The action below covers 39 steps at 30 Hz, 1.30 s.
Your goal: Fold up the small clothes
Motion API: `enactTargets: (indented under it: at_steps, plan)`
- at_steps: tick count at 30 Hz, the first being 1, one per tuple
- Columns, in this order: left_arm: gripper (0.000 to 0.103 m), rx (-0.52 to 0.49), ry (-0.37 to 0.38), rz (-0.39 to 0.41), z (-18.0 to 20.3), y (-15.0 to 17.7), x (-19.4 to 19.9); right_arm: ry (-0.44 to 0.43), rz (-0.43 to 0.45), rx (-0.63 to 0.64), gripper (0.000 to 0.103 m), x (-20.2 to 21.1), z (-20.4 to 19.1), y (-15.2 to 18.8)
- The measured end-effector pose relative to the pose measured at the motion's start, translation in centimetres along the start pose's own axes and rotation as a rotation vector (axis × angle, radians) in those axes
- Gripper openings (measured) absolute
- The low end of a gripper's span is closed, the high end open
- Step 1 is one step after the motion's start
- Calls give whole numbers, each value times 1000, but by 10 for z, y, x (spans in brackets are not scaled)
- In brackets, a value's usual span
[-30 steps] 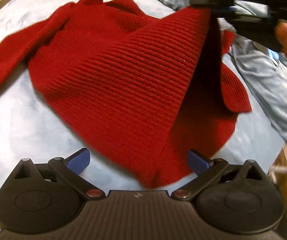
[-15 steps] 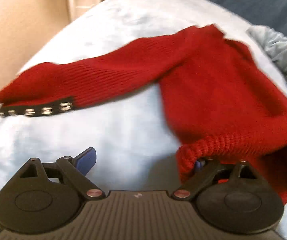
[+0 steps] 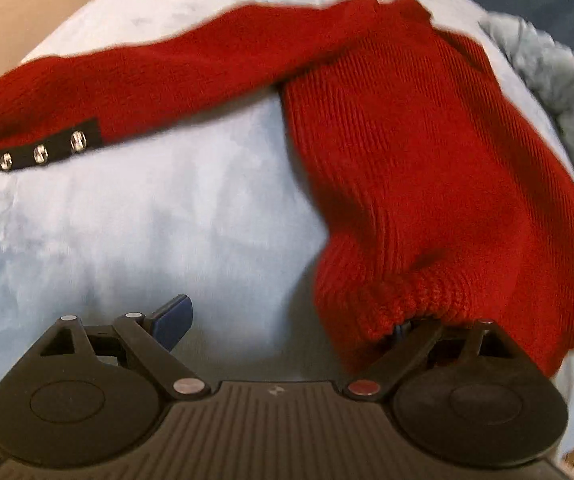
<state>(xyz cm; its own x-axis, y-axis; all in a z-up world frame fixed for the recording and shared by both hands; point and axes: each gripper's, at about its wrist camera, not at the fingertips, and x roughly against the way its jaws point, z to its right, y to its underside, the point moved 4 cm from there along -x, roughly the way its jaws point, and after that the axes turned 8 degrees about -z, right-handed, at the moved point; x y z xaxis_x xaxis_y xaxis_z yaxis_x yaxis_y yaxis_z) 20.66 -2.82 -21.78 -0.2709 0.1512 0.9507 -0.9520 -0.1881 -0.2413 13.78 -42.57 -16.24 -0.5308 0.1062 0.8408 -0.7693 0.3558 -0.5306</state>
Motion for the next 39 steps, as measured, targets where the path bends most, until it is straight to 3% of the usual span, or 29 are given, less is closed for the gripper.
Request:
enactTargets:
  at_steps: [4, 8, 13, 17, 19, 21, 25, 26, 27, 28, 29, 35, 39]
  plan:
    - [94, 92, 21, 47, -7, -25, 11, 29, -70, 117, 52, -24, 4, 31]
    - [94, 91, 16, 46, -4, -33, 14, 47, -100, 156, 57, -56, -4, 33]
    - [96, 95, 39, -28, 1, -16, 1, -25, -11, -46, 56, -76, 10, 9]
    - [96, 80, 99, -139, 12, 0, -17, -194, 56, -438, 56, -73, 47, -39]
    - [100, 53, 105, -138, 20, 1, -19, -225, 57, -464, 56, -70, 52, -61]
    - [100, 42, 113, -146, 25, 2, -20, -213, 33, -396, 56, -72, 47, -75]
    - [99, 1, 108, -173, 35, 9, -28, -181, -33, -342, 55, -86, 42, -74]
    - [97, -34, 86, -163, 39, 13, -28, -198, -62, -362, 47, -92, 43, -69]
    - [82, -68, 64, -151, 42, 15, -26, -226, -100, -384, 38, -99, 43, -63]
    - [41, -109, 52, -138, 46, 17, -24, -243, -125, -396, 13, -103, 43, -58]
    - [17, -155, 55, -136, 49, 19, -21, -219, -119, -382, 9, -100, 40, -53]
    - [13, -227, 50, -12, 33, 6, 34, -51, 44, -206, 7, -44, 28, -48]
    - [12, -288, -17, 122, 3, -1, 97, -83, 112, -59, 6, 32, 13, -31]
